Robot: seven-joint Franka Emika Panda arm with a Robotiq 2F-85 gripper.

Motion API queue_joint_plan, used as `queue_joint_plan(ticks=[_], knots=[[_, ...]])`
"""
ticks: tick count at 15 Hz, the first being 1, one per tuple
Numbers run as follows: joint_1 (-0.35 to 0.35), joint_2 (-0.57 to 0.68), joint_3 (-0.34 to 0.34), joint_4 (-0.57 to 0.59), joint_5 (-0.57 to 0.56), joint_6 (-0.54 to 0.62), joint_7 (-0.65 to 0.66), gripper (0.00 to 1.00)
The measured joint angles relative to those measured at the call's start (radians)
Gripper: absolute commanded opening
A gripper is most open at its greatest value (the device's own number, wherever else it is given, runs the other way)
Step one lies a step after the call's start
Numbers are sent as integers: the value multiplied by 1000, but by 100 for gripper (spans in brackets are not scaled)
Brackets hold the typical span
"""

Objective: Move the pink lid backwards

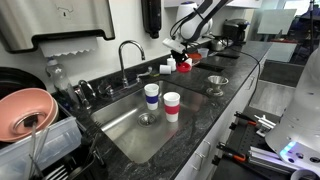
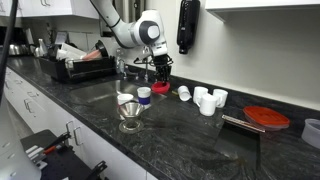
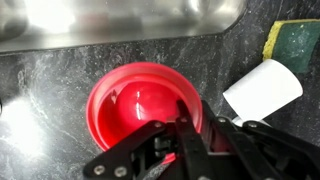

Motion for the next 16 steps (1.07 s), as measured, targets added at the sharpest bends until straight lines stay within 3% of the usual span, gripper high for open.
queue_joint_plan(ticks=[8,9,12,16], knots=[[1,-1,0,0,-3,1,-4,15],[1,-1,0,0,-3,1,-4,4],[0,2,0,0,-3,0,-4,4],[-10,20,-1,27,-3,-2,-120,4]])
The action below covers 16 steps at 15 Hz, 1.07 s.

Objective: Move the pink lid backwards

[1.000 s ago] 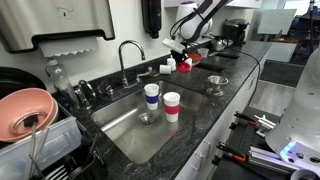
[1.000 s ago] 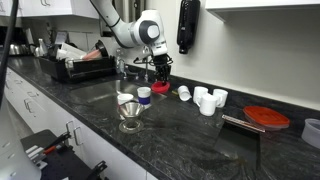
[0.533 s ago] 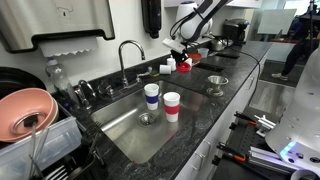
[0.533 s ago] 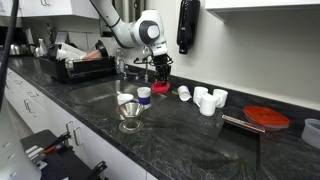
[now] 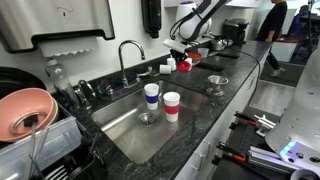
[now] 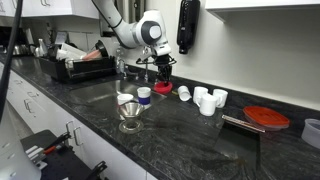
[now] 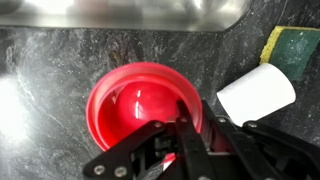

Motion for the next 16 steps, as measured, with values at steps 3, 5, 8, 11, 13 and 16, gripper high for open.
queue_joint_plan(ticks=[3,5,8,11,13,16], knots=[[-21,21,23,35,72,-2,-203,4],[-58,43,78,55,158,-15,-357,4],[-113,90,124,99,242,-75,-584,15],[-121,133,85,155,244,-128,-708,15],[-117,137,86,164,243,-136,-714,15],[-113,137,87,165,243,-137,-714,4]])
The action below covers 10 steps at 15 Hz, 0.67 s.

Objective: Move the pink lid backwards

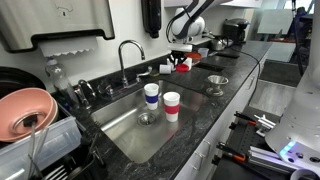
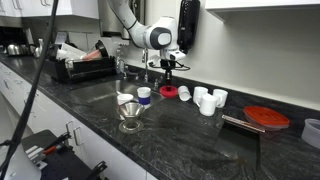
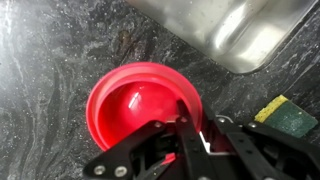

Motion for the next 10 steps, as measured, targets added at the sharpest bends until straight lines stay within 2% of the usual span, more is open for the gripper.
queue_joint_plan(ticks=[5,10], knots=[[17,1,-29,-4,-12,1,-27,4],[24,28,-39,-5,-42,0,-190,4]])
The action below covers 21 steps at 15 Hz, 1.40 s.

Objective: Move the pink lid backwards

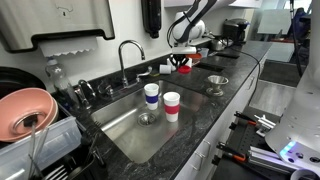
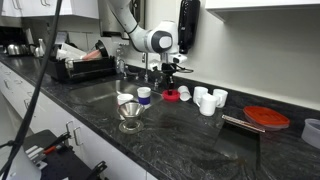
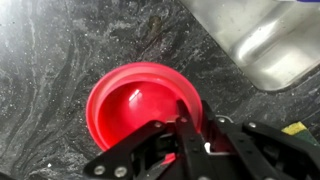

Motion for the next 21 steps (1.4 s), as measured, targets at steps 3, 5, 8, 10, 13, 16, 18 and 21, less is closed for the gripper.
queue_joint_plan(ticks=[3,5,8,10,13,16,18,21], knots=[[17,36,0,6,-6,4,-100,4],[27,70,-2,25,-30,10,-136,4],[40,130,-12,79,-75,33,-165,4],[47,164,-20,123,-85,47,-172,4],[49,201,-24,176,-85,48,-174,41],[50,224,-27,205,-83,47,-174,59],[50,233,-32,218,-79,47,-174,73],[49,239,-41,236,-64,45,-170,95]])
